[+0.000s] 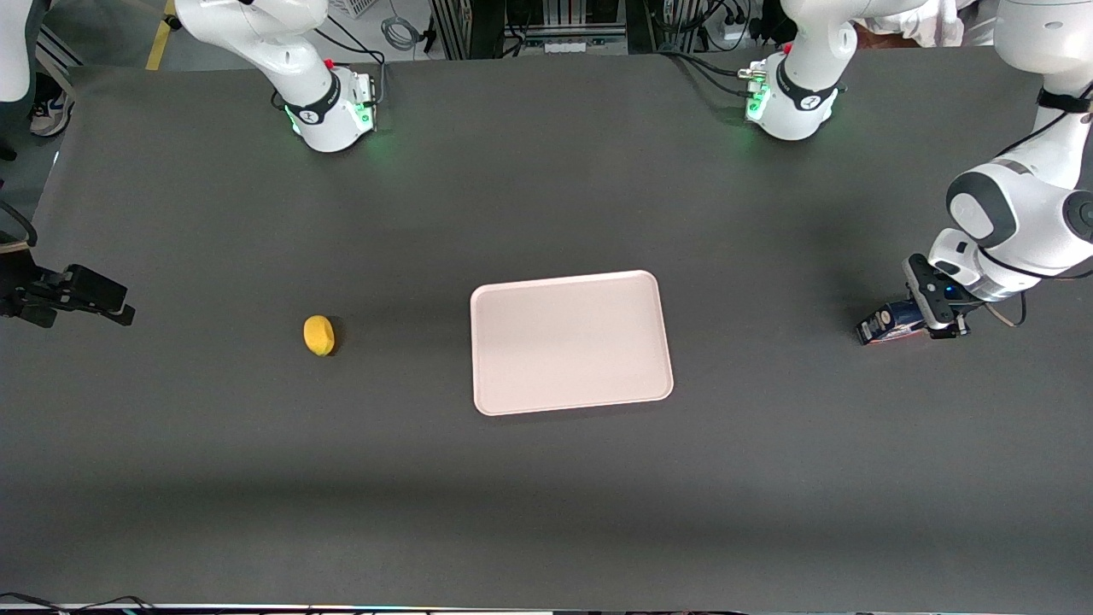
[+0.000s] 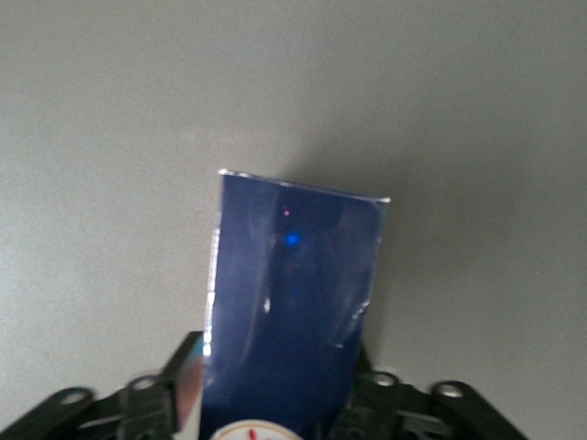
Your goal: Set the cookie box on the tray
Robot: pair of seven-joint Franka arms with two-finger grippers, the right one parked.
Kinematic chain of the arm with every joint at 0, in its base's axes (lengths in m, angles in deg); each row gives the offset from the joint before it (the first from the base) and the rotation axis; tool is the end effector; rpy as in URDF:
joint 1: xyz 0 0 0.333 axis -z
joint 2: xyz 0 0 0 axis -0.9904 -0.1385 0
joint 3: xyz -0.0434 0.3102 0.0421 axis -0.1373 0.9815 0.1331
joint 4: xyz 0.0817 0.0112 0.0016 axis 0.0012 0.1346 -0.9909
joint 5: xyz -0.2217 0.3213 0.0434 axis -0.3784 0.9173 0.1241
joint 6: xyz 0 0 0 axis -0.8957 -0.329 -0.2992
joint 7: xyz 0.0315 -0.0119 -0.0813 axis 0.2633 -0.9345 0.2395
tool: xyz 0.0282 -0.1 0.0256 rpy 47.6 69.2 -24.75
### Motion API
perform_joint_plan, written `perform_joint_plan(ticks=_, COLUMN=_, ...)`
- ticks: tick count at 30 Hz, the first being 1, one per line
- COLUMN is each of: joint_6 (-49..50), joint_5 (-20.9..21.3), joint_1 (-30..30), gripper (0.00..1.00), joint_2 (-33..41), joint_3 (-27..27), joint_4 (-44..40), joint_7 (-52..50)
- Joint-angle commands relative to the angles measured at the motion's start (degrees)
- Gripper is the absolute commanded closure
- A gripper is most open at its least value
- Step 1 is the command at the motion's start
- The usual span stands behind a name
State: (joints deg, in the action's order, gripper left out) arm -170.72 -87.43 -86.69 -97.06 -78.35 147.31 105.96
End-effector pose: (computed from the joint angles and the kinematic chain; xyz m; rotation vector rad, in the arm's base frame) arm 0.5054 0.1427 0.2342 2.4196 -1.9848 0.1073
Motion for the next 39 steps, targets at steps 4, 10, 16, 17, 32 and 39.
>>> perform_joint_plan(ticks=4, joint_6=0.1, joint_5=0.5, joint_1=0.4, gripper=0.90, joint_2=0.3, joint_3=-0.1, joint_4=-0.7, joint_7=-0.2)
perform_joint_plan(ticks=10, joint_6=3.9, joint_5=0.4, joint_1=0.5, gripper=0.94, joint_2=0.6, joint_3=-0.1, joint_4=-3.7, joint_7=-0.4)
perform_joint_plan(ticks=16, joint_6=13.3, joint_5=0.4, joint_1=0.5, gripper=0.93, joint_2=0.6, joint_3=-0.1, joint_4=-10.3, joint_7=-0.9)
perform_joint_plan(ticks=17, joint_6=14.8, joint_5=0.5, joint_1=0.5, gripper=0.93, joint_2=0.6, joint_3=-0.1, joint_4=-11.5, joint_7=-1.4)
perform_joint_plan(ticks=32, joint_6=43.7, joint_5=9.5, joint_1=0.9, gripper=0.92, joint_2=2.8, joint_3=-3.8, joint_4=-35.1, joint_7=-15.0)
perform_joint_plan(ticks=39, joint_6=53.8, joint_5=10.9, joint_1=0.9, gripper=0.91, joint_2=2.8, joint_3=-5.7, joint_4=-45.1, joint_7=-17.0)
